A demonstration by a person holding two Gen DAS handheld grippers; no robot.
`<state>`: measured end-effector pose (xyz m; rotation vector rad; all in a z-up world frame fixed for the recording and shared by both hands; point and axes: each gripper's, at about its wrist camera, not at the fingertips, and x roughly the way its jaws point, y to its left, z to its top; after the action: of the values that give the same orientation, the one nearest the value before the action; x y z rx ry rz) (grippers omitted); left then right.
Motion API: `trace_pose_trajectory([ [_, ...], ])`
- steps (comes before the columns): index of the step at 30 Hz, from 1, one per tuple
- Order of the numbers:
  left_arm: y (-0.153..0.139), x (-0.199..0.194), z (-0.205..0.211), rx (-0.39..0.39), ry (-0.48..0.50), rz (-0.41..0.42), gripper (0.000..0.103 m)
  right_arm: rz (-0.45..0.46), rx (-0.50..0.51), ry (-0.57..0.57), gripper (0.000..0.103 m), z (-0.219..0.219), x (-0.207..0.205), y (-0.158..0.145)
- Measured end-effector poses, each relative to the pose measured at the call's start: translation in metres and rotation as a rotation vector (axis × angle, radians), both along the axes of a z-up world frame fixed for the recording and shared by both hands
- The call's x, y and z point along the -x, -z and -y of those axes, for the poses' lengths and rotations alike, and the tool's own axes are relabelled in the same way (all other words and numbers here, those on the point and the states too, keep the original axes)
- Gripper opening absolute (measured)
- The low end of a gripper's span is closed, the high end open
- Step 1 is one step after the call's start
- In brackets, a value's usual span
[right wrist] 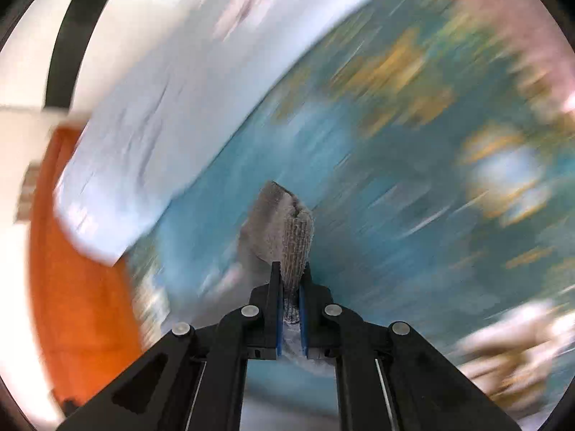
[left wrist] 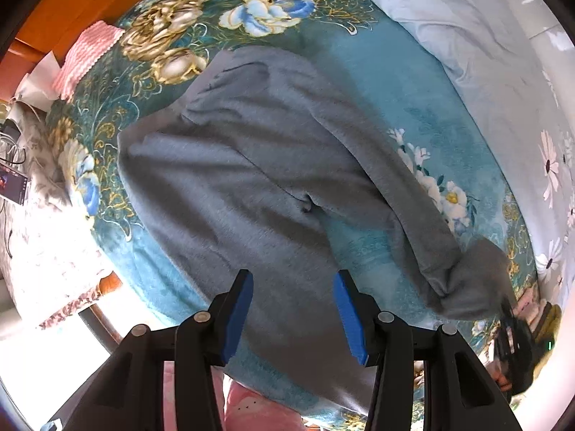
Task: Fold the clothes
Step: 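Lay the cuff down with the right gripper while the left gripper grasps the waistband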
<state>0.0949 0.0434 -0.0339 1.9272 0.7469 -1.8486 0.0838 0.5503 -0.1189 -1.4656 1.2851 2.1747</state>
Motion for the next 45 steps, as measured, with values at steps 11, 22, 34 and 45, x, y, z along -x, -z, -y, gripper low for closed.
trace_pose_trajectory([
  [11,-0.001,-0.010,0.023,0.041,-0.027,0.007,0.051,0.231,-0.122,0.111,0.010,-0.076,-0.031,0.046],
  [22,0.041,-0.057,0.135,0.040,-0.208,0.025,0.053,0.179,-0.133,0.260,0.033,-0.060,-0.150,-0.035],
  [34,0.143,-0.112,0.254,-0.072,-0.383,0.080,0.056,0.324,0.086,0.510,0.035,0.045,-0.286,-0.051],
  [45,0.205,-0.102,0.280,-0.216,-0.373,-0.023,0.038,0.354,-0.090,0.443,0.040,0.085,-0.282,-0.124],
])
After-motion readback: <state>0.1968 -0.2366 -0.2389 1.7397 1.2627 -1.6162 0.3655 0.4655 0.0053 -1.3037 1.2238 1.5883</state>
